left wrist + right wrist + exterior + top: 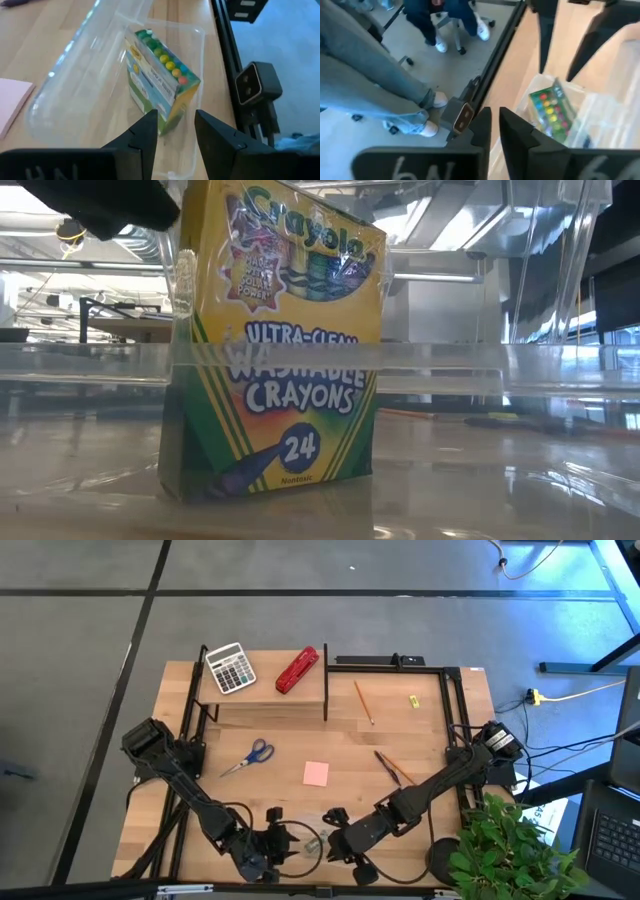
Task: Pack school essentials
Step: Put the crayon box into the transparent supply box
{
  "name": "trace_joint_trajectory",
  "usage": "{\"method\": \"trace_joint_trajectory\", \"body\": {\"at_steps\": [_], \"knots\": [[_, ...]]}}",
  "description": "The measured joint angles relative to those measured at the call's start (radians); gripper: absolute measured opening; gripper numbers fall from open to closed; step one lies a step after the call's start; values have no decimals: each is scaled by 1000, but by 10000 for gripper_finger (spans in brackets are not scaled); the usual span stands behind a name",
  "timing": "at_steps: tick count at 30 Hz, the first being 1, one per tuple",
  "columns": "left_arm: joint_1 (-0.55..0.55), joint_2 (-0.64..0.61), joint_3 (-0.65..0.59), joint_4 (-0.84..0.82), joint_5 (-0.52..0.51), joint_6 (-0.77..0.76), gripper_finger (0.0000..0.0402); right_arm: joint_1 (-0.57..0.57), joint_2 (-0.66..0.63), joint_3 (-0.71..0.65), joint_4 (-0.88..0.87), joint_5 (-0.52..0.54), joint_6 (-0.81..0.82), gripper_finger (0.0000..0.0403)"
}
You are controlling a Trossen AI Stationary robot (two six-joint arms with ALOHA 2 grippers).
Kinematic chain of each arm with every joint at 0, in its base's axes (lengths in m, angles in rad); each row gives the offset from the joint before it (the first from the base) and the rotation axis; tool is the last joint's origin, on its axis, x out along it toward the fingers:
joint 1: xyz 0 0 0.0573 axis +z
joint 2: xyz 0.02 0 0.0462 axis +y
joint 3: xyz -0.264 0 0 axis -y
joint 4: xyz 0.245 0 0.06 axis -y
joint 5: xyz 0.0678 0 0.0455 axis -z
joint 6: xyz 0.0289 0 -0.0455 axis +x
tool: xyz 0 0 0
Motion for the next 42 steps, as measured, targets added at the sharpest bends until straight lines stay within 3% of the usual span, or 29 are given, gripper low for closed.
{"method": "trace_joint_trajectory", "body": {"at_steps": [8, 16, 42], "knots": [[11, -84, 0, -117, -14, 74, 124, 0, -1, 59, -33, 56, -37, 99], [56, -93, 0, -130, -29, 134, 124, 1, -1, 66, -35, 135, -87, 101], [122, -93, 0, -132, -15, 208, 124, -42, 8, 66, -69, 155, -350, 101]]}}
